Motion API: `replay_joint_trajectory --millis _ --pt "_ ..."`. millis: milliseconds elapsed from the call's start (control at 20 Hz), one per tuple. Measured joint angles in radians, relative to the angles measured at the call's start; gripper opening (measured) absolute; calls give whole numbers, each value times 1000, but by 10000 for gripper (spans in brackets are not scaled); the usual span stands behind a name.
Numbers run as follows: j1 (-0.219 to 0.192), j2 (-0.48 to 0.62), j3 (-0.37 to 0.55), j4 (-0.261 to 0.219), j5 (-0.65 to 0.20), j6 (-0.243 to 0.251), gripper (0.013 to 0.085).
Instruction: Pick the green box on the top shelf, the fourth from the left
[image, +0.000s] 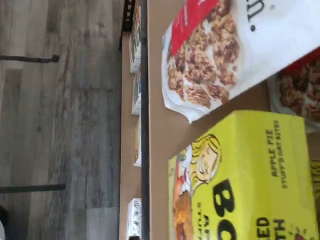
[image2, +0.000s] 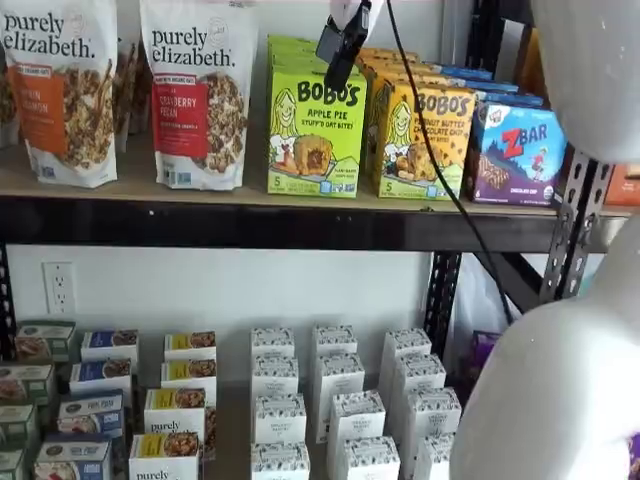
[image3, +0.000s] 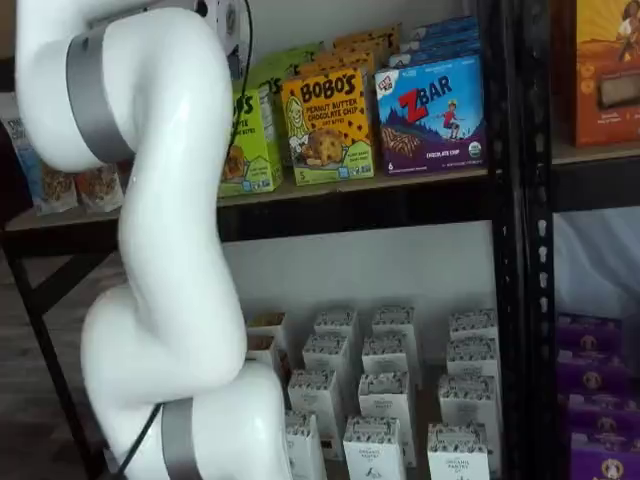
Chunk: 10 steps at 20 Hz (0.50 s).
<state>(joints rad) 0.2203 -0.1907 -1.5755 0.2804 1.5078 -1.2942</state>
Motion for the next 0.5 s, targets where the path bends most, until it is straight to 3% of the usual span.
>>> replay_joint_trajectory --millis 500 --pt "-32 89 -75 -33 29 -41 850"
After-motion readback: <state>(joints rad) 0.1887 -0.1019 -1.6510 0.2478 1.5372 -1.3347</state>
